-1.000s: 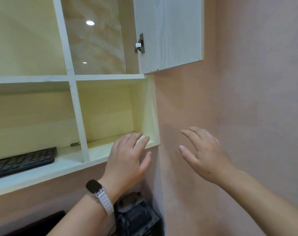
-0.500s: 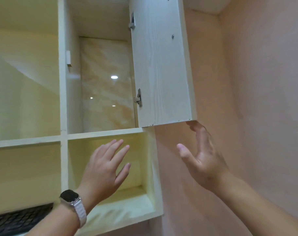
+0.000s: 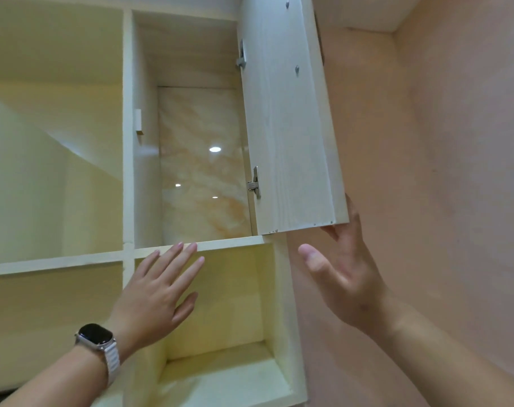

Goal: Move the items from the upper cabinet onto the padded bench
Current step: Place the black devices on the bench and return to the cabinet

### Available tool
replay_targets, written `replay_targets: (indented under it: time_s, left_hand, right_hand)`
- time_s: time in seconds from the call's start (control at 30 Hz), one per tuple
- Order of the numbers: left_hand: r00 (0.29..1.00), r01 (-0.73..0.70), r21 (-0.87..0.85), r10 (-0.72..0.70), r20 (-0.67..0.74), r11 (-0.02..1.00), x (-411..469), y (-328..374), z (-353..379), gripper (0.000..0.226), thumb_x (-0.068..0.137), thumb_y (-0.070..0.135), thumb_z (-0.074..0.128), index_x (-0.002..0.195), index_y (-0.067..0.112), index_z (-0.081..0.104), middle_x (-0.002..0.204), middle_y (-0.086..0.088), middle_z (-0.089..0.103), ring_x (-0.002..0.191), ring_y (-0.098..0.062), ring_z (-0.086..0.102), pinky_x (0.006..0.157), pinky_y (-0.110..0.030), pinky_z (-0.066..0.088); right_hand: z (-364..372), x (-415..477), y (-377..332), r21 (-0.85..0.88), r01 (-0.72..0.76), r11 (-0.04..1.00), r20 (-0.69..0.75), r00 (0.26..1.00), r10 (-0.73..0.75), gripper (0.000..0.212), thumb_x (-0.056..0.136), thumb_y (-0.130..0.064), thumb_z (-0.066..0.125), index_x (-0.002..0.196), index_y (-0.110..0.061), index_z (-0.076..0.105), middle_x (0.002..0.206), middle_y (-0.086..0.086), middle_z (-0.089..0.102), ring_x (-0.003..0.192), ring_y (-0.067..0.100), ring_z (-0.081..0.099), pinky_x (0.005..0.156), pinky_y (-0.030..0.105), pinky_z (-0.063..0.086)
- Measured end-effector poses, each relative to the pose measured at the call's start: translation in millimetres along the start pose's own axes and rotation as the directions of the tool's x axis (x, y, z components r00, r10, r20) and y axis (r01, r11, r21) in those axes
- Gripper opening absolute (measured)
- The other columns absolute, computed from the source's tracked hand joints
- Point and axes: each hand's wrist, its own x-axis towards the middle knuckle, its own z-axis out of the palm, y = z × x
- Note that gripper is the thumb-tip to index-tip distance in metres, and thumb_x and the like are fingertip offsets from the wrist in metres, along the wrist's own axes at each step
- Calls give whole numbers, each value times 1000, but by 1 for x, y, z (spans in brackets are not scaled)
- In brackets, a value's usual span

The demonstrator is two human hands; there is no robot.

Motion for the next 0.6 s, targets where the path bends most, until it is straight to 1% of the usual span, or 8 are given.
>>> replay_targets:
  time_s: [0.03,0.1,0.17,0.23,0.33,0.4,0.47,0.6]
  left_hand:
    - [1000,-18,8,18,3,1000,-3,-5,1,62,90,47,43,142,15,49,154,-11,37,143,-30,33,112,-51,28]
    - [998,-63,23,63,7,998,-9,-13,3,61,90,46,45,142,16,49,156,-11,34,144,-30,30,113,-50,27]
    - [996,-87,26,87,-1,996,-12,-18,3,59,89,45,48,141,17,51,156,-11,33,145,-29,29,114,-50,27]
    - [996,-78,-2,78,-37,997,-12,-17,3,56,87,44,51,137,18,55,155,-10,35,144,-29,31,113,-50,28]
    - [994,-69,-66,63,-93,995,-11,-15,6,52,84,39,54,132,19,60,153,-10,40,143,-29,34,110,-51,33]
    - [992,-76,-72,68,-109,995,-13,-16,7,52,82,36,59,130,19,61,152,-10,41,142,-29,36,109,-51,35]
    - [990,-77,-74,67,-122,994,-14,-17,8,52,81,35,62,130,18,61,152,-10,42,142,-29,37,110,-50,34]
    - [988,-73,-98,58,-142,993,-14,-16,7,49,82,34,61,128,17,61,150,-11,44,141,-29,37,112,-50,33]
  right_hand:
    - [5,1,1,-23,24,999,13,1000,-24,63,87,-23,52,143,-23,24,143,-16,44,135,19,42,109,31,35]
    - [18,3,1,-102,5,995,22,1000,-3,70,86,-29,53,147,-19,21,147,-8,39,139,20,37,113,37,33]
    - [34,4,0,-188,10,982,57,998,0,76,86,-38,53,150,-22,15,152,0,32,143,15,29,116,32,27]
    - [53,9,-2,-264,58,963,142,990,-21,77,86,-45,51,151,-28,12,156,-4,23,146,8,21,117,27,24]
    - [83,19,0,-374,122,919,259,966,-23,77,85,-56,48,149,-44,7,159,-15,9,147,5,12,116,39,28]
    - [98,23,10,-432,175,885,270,961,-58,82,85,-58,52,150,-40,6,160,-9,10,148,13,16,112,48,35]
    - [105,25,21,-459,230,858,269,957,-112,83,86,-56,55,152,-34,9,159,-3,12,146,21,23,108,52,38]
    - [112,31,32,-544,299,784,289,944,-159,81,86,-54,54,151,-30,14,156,0,16,143,28,27,110,52,37]
